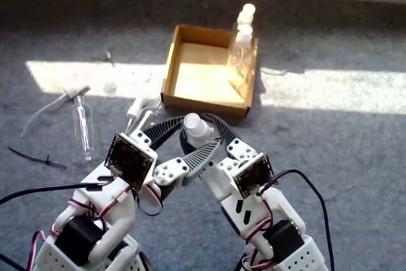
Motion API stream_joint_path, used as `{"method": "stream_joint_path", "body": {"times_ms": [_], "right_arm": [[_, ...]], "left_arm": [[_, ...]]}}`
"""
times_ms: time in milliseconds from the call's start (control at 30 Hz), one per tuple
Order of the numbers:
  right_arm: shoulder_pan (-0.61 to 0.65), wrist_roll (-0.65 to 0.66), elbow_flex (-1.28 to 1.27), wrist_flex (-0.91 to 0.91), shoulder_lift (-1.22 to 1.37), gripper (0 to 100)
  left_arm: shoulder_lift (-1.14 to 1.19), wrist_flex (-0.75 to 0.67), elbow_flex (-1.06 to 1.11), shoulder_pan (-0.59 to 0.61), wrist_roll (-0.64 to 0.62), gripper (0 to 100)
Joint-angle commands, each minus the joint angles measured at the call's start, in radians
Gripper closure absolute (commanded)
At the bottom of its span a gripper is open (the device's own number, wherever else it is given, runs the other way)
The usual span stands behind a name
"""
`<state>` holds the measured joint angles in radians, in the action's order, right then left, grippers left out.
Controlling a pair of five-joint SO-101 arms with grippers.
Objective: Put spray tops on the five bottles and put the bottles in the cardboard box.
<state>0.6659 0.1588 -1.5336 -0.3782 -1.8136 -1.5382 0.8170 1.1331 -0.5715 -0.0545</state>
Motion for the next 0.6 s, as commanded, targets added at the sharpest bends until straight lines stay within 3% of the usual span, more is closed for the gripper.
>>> {"method": "stream_joint_path", "body": {"times_ms": [0,300,567], "right_arm": [[-0.004,-0.009,0.076,0.005,-0.022,99.5],[-0.012,-0.005,0.008,0.01,-0.022,99.5],[-0.15,-0.009,0.002,0.051,-0.021,99.5]], "left_arm": [[0.004,0.044,-0.077,0.059,0.011,74],[0.004,0.166,-0.214,0.068,0.011,74],[0.004,0.178,-0.226,0.134,0.011,75]]}}
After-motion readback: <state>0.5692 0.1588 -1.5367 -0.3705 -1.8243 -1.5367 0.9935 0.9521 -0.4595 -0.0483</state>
